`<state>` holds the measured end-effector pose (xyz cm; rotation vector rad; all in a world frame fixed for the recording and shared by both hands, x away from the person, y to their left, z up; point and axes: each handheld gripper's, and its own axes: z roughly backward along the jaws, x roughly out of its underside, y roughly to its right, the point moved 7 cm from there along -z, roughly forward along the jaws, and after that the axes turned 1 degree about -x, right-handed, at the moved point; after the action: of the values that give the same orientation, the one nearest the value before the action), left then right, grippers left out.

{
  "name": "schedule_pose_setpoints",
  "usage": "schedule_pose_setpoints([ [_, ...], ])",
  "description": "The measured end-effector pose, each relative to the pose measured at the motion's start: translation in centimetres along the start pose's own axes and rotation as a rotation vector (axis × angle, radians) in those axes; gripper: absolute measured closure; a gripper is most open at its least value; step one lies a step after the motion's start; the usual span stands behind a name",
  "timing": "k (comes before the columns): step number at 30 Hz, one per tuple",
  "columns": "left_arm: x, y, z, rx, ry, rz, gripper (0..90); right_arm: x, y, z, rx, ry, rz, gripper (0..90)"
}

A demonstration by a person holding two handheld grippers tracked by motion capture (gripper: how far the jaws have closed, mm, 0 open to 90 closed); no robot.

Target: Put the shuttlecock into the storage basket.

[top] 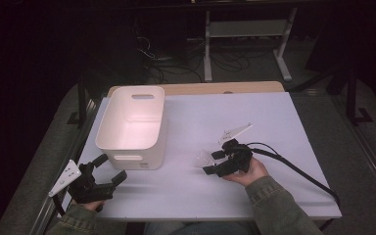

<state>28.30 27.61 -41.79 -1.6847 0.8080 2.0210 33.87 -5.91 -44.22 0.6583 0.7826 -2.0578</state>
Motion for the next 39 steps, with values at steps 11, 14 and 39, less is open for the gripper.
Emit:
schedule_pose_setpoints([
  [11, 0.0, 0.0, 0.0, -0.002, -0.007, -0.002, 0.0, -0.5, 0.9, 1.8, 0.026, -0.025, -0.016, 0.0],
  [14, 0.0, 0.0, 0.0, -0.002, -0.002, 0.004, 0.0, -0.4, 1.4, 1.8, 0.035, -0.044, -0.023, 0.0],
  [39, 0.0, 0.0, 0.0, 0.003, 0.004, 0.007, 0.0, 0.3, 4.3, -0.7, 0.035, -0.116, -0.024, 0.0],
])
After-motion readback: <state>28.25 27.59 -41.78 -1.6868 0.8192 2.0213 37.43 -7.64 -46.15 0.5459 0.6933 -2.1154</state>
